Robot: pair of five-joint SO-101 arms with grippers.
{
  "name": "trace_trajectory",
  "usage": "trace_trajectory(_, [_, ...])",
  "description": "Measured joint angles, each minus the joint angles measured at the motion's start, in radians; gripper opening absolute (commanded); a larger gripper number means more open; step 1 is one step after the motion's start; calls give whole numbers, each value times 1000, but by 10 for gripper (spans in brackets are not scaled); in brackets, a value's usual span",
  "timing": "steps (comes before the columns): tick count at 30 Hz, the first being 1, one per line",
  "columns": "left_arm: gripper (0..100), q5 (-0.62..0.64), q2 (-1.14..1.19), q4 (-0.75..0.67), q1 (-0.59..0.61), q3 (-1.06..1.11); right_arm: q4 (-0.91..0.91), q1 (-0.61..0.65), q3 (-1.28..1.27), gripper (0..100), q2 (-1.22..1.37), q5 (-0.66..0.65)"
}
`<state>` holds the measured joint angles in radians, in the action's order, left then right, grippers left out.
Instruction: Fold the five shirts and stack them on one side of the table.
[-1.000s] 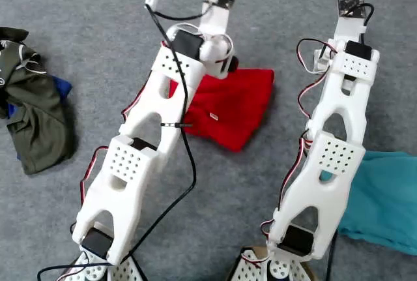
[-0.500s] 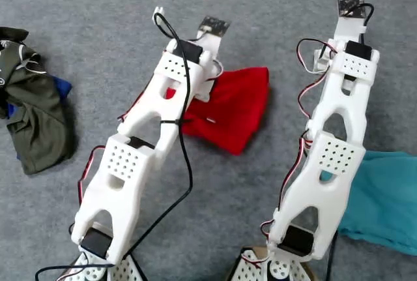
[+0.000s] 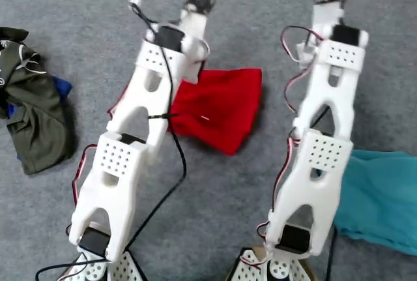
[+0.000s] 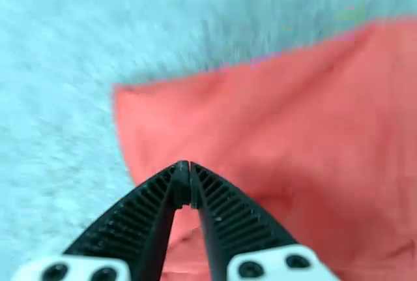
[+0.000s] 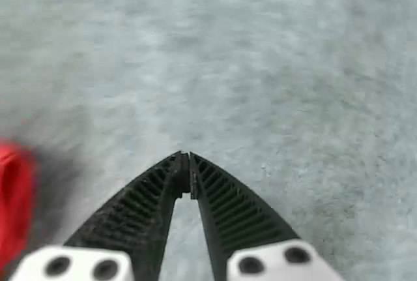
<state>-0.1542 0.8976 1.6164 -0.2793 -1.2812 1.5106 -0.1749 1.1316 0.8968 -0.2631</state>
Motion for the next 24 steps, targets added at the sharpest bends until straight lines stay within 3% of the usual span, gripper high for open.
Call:
trace_trajectory(3, [20, 0, 35, -20, 52, -78, 190, 97, 149, 6, -87, -49])
trace_trajectory(6, [20, 0, 121, -80, 104, -83, 249, 209, 140, 6, -180, -64])
trace_trajectory(11, [20, -8, 253, -120, 129, -83, 256, 374, -176, 6, -298, -66])
trace_trajectory(14, [20, -8, 288, -126, 129, -83, 256, 404, -367, 6, -361, -54])
trace_trajectory(19, [20, -8, 292, -132, 127, -83, 178, 402, -609, 6, -402, -54])
trace_trajectory(24, [19, -8, 316, -213, 124, -66, -43, 402, -907, 6, -390, -54])
